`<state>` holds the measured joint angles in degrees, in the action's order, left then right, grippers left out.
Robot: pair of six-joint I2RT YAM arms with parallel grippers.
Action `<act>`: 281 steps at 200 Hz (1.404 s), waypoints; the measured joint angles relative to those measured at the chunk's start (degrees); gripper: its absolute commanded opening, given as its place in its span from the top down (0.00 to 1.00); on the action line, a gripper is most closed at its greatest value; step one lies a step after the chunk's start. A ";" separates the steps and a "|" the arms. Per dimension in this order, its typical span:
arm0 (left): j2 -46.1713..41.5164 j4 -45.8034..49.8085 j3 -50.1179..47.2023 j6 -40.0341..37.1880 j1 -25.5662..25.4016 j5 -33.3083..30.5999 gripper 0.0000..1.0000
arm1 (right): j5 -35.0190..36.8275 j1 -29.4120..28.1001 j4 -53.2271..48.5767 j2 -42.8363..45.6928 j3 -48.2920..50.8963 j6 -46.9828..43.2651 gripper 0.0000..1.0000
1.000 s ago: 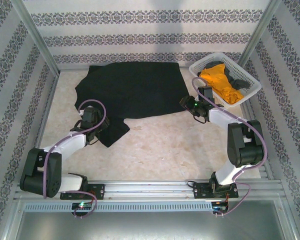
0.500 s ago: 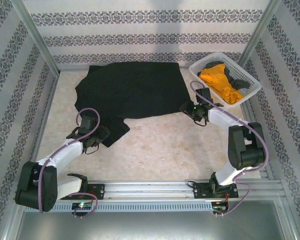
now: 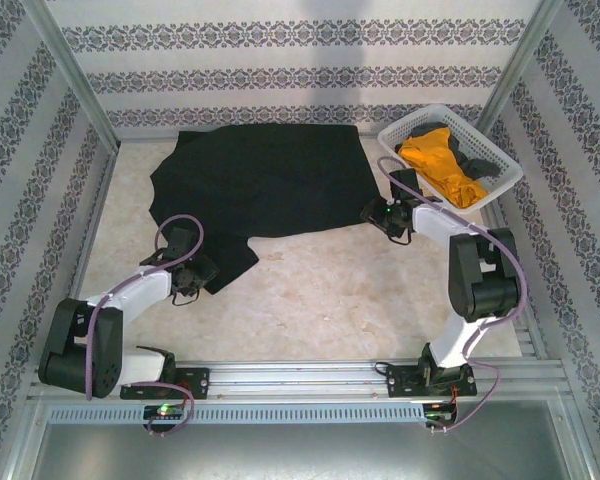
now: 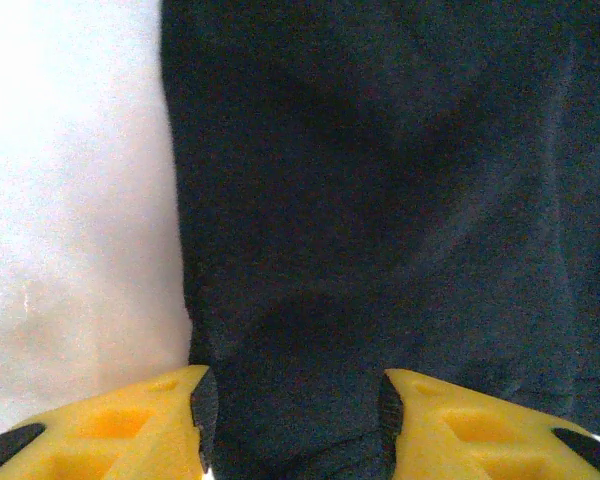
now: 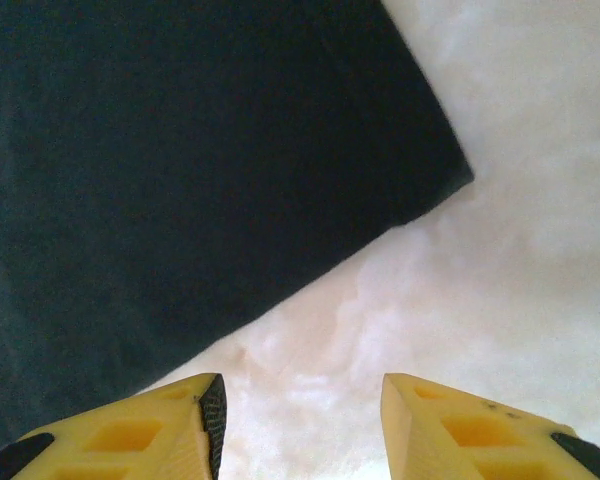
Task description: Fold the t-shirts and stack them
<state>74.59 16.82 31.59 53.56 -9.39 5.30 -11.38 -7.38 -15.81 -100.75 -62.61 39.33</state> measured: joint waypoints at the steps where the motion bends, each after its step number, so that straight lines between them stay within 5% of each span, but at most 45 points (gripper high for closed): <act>1: -0.02 0.00 -0.02 0.04 0.00 -0.02 0.51 | 0.02 0.02 -0.02 -0.09 -0.09 -0.02 0.54; 31: 0.42 -0.74 -0.09 0.70 0.00 -0.17 0.56 | 2.25 0.96 -1.20 -4.44 -4.48 -0.50 0.54; 74: 3.43 -3.93 0.55 1.88 0.00 -0.52 0.92 | 5.25 1.64 -3.52 -8.98 -8.68 -0.55 0.56; 93: 3.04 -3.80 0.59 2.19 0.00 -1.03 1.00 | 5.68 1.62 -4.61 -11.34 -10.93 -0.42 0.64; 143: -7.54 2.86 -0.17 2.27 0.55 -2.82 1.00 | 6.45 1.60 -7.13 -13.14 -12.17 0.68 1.00; 191: -15.80 10.84 -0.83 2.27 0.90 -2.97 1.00 | 7.04 1.49 -7.48 -7.65 -6.40 1.05 1.00; 281: -28.52 27.36 -0.28 5.25 0.90 -4.44 1.00 | 10.99 -5.99 -14.86 27.58 18.36 5.97 1.00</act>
<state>46.06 44.18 31.31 58.81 -8.49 0.86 -0.38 -13.37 -30.68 -73.17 -44.25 45.30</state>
